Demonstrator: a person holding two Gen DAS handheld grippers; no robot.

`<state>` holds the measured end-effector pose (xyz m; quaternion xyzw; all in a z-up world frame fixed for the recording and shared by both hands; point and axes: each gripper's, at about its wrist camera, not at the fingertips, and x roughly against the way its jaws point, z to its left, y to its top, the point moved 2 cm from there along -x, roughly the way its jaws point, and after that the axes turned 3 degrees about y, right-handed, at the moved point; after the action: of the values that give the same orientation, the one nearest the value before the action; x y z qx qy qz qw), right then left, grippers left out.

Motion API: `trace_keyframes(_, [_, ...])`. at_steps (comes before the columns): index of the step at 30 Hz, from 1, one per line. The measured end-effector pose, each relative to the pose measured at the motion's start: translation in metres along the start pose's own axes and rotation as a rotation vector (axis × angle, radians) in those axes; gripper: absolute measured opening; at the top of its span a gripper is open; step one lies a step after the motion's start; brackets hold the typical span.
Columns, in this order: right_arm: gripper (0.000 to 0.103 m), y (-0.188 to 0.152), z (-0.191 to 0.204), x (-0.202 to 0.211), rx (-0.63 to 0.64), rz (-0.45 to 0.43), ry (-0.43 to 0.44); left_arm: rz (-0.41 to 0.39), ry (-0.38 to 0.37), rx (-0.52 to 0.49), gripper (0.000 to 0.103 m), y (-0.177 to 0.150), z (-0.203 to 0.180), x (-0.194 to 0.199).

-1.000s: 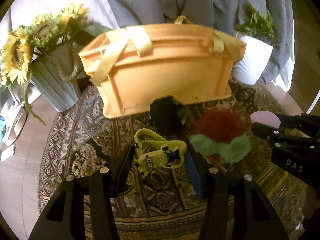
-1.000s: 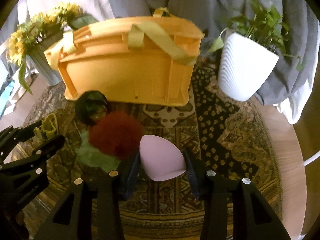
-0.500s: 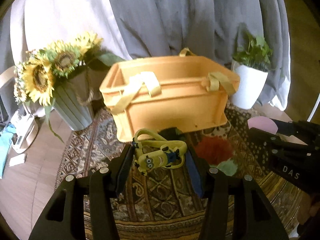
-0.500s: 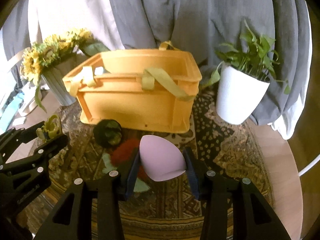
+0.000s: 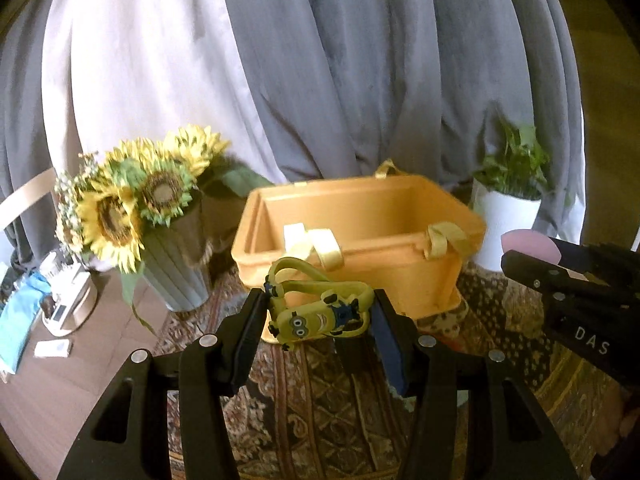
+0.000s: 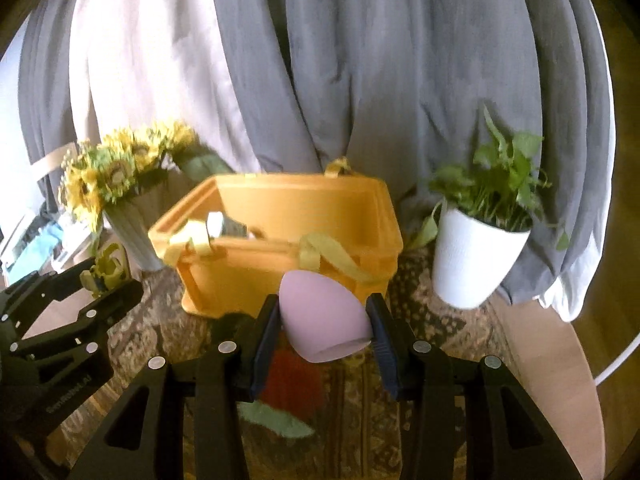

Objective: Organize soft objects
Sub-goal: 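Carry both items over the orange crate and open both tools inside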

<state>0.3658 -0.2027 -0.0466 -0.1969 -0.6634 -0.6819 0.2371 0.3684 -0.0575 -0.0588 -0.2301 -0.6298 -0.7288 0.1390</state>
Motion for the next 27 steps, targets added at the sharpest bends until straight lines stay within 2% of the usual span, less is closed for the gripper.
trace_keyframes(14, [0.045,0.044,0.003,-0.005,-0.007,-0.111,0.011,-0.107,0.009,0.005,0.052,0.050,0.003,-0.003])
trace_keyframes(20, [0.045,0.065,0.002,-0.014,-0.014,-0.141,0.015,-0.111,-0.009,0.014,0.052,0.073,0.005,-0.016])
trace_keyframes(27, [0.045,0.083,-0.001,-0.032,-0.025,-0.150,0.005,-0.110,0.008,-0.005,0.052,0.091,0.004,-0.035])
